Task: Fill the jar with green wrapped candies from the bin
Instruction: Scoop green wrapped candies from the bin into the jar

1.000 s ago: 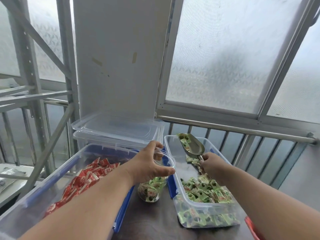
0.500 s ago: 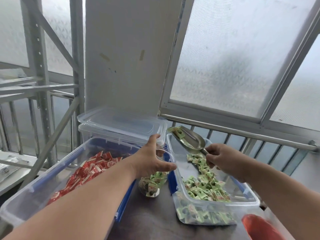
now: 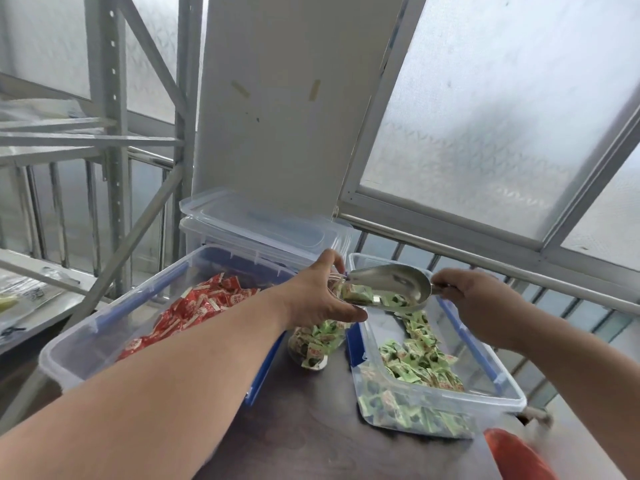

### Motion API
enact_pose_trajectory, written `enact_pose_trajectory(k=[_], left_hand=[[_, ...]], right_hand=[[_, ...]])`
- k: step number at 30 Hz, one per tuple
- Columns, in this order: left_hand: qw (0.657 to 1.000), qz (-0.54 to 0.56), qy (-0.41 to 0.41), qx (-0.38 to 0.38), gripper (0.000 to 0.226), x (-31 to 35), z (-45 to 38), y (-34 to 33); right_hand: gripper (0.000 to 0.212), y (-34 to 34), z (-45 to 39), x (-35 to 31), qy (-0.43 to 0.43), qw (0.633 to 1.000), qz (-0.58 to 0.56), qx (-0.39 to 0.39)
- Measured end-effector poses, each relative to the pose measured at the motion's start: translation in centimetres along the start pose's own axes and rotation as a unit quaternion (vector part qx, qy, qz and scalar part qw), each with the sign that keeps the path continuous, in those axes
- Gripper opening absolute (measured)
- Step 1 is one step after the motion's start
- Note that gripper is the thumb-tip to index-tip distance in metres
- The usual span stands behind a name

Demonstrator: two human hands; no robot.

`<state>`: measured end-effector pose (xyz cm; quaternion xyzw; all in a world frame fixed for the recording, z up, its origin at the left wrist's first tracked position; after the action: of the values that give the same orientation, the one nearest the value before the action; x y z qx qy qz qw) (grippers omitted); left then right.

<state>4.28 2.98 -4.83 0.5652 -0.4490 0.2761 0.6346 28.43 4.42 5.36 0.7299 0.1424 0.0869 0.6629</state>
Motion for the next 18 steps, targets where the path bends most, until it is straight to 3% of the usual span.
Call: enact_pose_trajectory(k=[10, 18], left_hand=[[1.000, 0.021, 0.006, -0.003, 0.079, 0.2, 0.2, 0.0], [1.000, 0.022, 0.012, -0.004, 0.076, 0.6, 0.7, 0.0]], right_hand=[[0.054, 6.5, 0.5, -7.8, 0.138, 0.947, 0.221, 0.190], [0.058, 5.8, 0.7, -7.3, 0.098, 0.950, 0.217, 0.201]])
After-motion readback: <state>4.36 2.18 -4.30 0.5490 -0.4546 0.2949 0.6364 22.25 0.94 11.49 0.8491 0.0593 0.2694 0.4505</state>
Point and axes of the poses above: each hand's wrist, its own z-axis away from the middle knuckle, its own y-axis out of the back of the hand, x = y × z, the point moved 10 cm from there along -z, towards the middle knuckle, and after that the axes turned 4 degrees about -x, right-handed, at the moved point
